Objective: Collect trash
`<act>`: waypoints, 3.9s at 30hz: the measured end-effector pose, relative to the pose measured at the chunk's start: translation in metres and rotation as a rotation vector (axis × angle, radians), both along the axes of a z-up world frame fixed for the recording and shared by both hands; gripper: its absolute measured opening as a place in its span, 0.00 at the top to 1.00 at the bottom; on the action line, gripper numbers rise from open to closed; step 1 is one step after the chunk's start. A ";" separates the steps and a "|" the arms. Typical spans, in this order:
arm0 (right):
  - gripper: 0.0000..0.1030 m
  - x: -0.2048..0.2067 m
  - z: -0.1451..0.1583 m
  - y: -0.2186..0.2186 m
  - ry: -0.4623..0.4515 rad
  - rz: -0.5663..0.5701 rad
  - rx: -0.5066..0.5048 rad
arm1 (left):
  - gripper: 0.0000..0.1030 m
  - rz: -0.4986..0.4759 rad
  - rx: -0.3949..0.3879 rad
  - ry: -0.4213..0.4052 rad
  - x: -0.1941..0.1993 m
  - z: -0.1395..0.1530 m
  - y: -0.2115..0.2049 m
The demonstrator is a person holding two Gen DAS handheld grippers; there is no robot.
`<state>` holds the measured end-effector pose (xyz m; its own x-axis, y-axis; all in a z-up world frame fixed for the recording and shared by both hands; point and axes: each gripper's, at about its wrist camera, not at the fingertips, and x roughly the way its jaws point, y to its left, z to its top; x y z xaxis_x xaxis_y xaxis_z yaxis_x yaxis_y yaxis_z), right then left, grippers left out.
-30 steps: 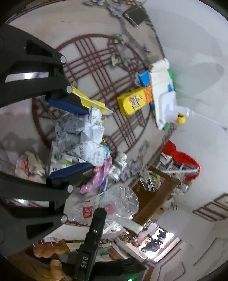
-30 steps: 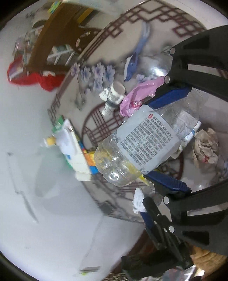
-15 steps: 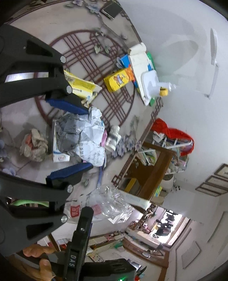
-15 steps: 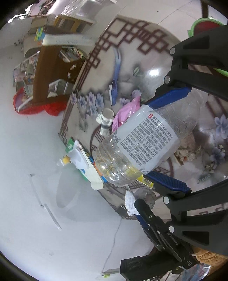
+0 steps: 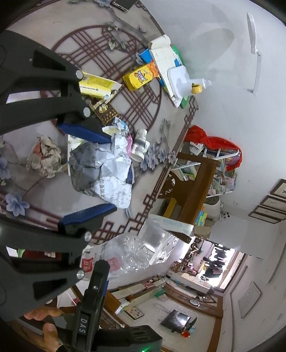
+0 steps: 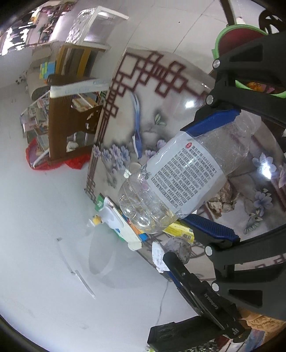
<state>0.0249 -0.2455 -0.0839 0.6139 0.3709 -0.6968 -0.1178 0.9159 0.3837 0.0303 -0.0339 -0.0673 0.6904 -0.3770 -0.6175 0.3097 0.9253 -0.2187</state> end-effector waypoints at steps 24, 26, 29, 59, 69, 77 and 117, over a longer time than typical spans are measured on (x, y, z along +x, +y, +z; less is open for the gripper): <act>0.32 -0.039 0.002 -0.042 -0.008 -0.156 0.033 | 0.49 -0.098 0.012 -0.011 -0.019 0.007 -0.035; 0.32 -0.043 0.001 -0.046 -0.005 -0.167 0.039 | 0.49 -0.107 0.019 -0.008 -0.021 0.007 -0.039; 0.32 -0.050 0.000 -0.052 -0.001 -0.189 0.044 | 0.49 -0.122 0.025 -0.007 -0.024 0.006 -0.046; 0.32 -0.141 -0.026 -0.182 0.116 -0.570 0.042 | 0.48 -0.426 0.037 0.093 -0.054 -0.024 -0.195; 0.32 -0.173 -0.038 -0.223 0.176 -0.676 0.072 | 0.46 -0.548 0.056 0.141 -0.073 -0.043 -0.255; 0.29 -0.183 -0.034 -0.240 0.165 -0.698 0.101 | 0.21 -0.568 0.051 0.179 -0.077 -0.051 -0.274; 0.26 -0.073 -0.034 -0.111 0.168 -0.466 -0.002 | 0.16 -0.195 0.027 0.084 -0.007 -0.037 -0.077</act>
